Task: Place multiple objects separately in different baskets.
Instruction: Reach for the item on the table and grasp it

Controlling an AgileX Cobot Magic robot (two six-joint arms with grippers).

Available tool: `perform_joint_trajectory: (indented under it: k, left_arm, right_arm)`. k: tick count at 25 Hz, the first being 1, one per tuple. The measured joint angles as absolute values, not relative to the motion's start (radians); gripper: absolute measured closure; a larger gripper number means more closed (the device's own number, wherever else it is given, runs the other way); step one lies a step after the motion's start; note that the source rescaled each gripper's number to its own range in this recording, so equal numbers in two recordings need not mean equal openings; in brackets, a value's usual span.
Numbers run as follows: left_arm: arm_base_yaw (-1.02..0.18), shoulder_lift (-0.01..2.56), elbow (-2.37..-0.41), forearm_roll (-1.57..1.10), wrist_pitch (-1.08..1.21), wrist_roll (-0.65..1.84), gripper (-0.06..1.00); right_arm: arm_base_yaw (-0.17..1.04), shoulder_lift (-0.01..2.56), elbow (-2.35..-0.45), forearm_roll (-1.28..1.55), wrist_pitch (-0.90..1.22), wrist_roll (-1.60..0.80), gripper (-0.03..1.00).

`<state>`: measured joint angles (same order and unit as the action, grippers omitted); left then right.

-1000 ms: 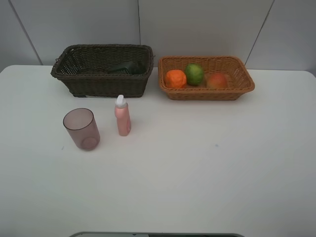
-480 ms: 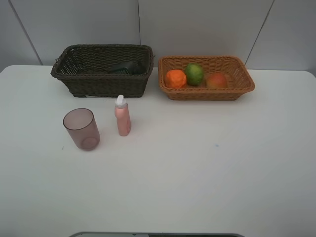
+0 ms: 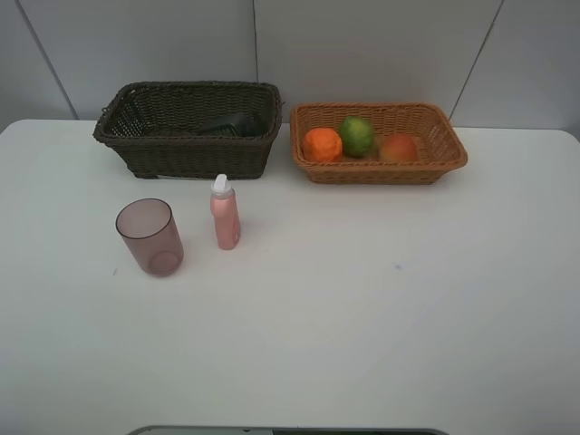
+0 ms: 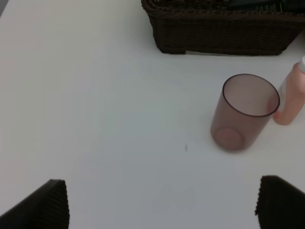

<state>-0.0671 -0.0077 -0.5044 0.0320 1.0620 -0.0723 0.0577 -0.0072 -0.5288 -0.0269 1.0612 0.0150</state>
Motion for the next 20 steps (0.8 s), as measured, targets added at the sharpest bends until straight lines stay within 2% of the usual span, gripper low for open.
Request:
perform_joint_trajectory:
  k: [11, 15, 20]
  left_arm:
    - [-0.067, 0.007, -0.514, 0.024, 1.051, -0.072, -0.05]
    - [-0.067, 0.160, -0.576, 0.022, 0.990, -0.066, -0.05]
    - [-0.067, 0.498, -0.708, 0.022, 0.968, -0.029, -0.05]
  right_arm:
    - [0.058, -0.007, -0.529, -0.027, 1.061, 0.015, -0.03]
    - [0.058, -0.007, -0.529, -0.027, 1.061, 0.015, -0.03]
    - [0.058, -0.007, -0.529, -0.027, 1.061, 0.015, -0.03]
